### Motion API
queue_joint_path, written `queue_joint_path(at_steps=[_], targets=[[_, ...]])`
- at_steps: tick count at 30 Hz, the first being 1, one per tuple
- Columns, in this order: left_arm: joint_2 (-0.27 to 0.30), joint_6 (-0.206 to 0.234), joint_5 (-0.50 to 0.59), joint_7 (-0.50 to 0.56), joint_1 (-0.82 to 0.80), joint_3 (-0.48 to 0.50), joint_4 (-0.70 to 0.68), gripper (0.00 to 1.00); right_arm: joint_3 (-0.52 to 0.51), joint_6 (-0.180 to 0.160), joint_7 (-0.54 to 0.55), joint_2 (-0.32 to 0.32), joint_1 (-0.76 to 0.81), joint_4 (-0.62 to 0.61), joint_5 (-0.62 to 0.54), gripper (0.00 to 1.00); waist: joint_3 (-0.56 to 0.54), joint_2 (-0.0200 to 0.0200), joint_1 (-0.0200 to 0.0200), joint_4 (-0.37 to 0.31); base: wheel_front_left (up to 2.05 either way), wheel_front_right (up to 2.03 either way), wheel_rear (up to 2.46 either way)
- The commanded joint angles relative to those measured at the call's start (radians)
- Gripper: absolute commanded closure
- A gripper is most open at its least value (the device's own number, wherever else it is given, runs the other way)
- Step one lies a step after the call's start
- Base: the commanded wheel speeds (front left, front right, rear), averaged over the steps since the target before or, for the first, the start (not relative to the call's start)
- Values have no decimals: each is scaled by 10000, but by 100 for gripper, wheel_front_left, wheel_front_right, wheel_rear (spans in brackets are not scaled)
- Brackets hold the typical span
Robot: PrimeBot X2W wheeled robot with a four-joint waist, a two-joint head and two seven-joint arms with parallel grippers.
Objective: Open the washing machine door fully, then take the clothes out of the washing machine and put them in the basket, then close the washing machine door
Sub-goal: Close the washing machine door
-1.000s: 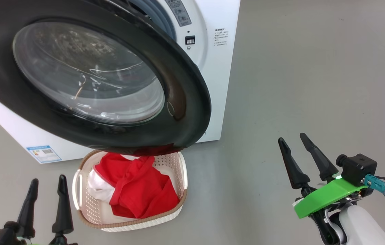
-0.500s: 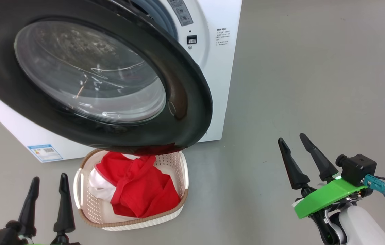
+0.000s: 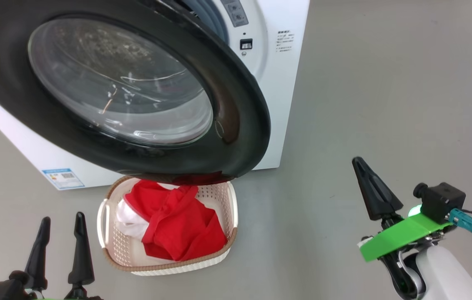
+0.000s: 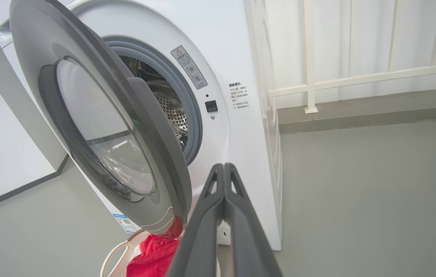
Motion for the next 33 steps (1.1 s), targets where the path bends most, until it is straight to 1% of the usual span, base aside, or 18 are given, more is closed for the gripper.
queue_joint_path(at_steps=[1, 3, 5, 8, 13, 19, 26, 33], targets=[[83, -83, 61, -93, -315, 364, -234, 0, 283, 63, -120, 14, -355, -449, -71, 100, 69, 0, 0, 96, 0, 0, 0], [57, -109, 59, -93, -358, 359, -210, 0, 395, 63, -120, 80, -493, -695, -42, 100, 107, 0, 0, 173, 0, 0, 0], [30, -132, 62, -93, -390, 354, -183, 0, 517, 63, -120, 217, -627, -933, 230, 100, 133, 0, 0, 249, 0, 0, 0], [-18, -160, 70, -93, -434, 342, -129, 0, 967, 63, -120, 164, -882, -1087, 356, 100, 146, 0, 0, 387, 0, 0, 0], [-140, -224, 73, -93, -515, 265, -26, 0, 1940, 63, -120, -21, -1442, -930, 436, 100, 204, 0, 0, 771, 0, 0, 0], [-227, -282, 84, -93, -553, 290, -22, 0, 2730, 63, -120, -296, -1989, -673, 470, 100, 425, 0, 0, 1188, 0, 0, 0], [-295, -353, 109, -93, -691, 292, -18, 0, 3077, 63, -120, -559, -2574, -347, 467, 100, 750, 0, 0, 1528, 0, 0, 0], [-348, -434, 146, -93, -905, 295, 45, 0, 3036, 63, -120, -799, -3030, -47, 397, 100, 1219, 0, 0, 1842, 0, 0, 0]])
